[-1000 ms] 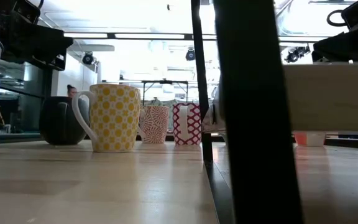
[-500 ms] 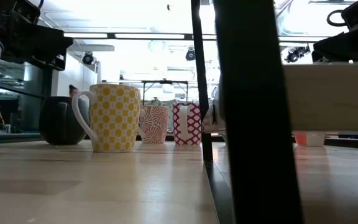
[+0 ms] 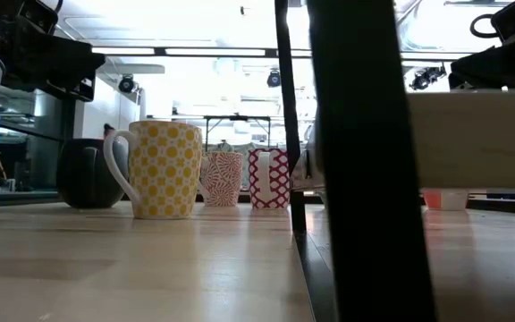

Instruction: Place coffee mugs

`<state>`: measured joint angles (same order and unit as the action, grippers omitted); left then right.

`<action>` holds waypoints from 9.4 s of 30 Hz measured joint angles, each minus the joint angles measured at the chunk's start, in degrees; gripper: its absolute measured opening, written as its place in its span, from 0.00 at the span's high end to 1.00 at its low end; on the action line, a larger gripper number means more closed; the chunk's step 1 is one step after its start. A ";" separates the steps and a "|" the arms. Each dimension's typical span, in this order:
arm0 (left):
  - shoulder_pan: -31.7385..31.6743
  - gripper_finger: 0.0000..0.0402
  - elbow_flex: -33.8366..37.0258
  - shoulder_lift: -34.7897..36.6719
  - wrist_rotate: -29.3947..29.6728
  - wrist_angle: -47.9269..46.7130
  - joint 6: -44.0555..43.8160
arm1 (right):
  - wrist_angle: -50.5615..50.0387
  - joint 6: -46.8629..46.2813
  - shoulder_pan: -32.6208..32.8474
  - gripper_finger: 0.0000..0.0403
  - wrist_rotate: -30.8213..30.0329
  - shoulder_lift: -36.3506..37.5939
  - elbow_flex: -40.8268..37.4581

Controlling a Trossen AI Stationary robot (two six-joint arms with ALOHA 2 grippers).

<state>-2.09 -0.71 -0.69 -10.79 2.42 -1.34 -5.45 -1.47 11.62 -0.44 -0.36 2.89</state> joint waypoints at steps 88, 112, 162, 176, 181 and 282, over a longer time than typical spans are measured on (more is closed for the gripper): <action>-0.02 0.77 -0.02 0.00 0.00 0.02 0.00 | 0.01 0.00 0.00 0.94 0.00 -0.01 -0.01; 0.00 0.77 -0.01 -0.02 0.00 0.00 0.00 | 0.01 -0.01 0.00 0.94 0.00 -0.01 0.01; 0.00 0.77 -0.01 -0.01 0.00 0.38 0.00 | 0.11 -24.05 0.00 0.94 -0.38 0.00 0.01; -0.01 0.77 0.00 -0.01 0.02 0.74 -1.73 | 1.68 -24.00 0.00 0.94 -1.18 0.00 -0.01; -0.09 0.77 -0.02 -0.07 1.86 2.10 -1.72 | 3.26 -24.03 0.00 0.94 -4.21 0.00 -0.01; -12.16 0.64 -101.55 -96.76 18.33 -65.00 7.88 | -21.36 -21.65 0.00 0.94 -12.47 -8.00 25.98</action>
<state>-14.25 -102.26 -97.45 7.54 -62.58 6.53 -26.81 -23.11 11.62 -12.91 -8.36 28.87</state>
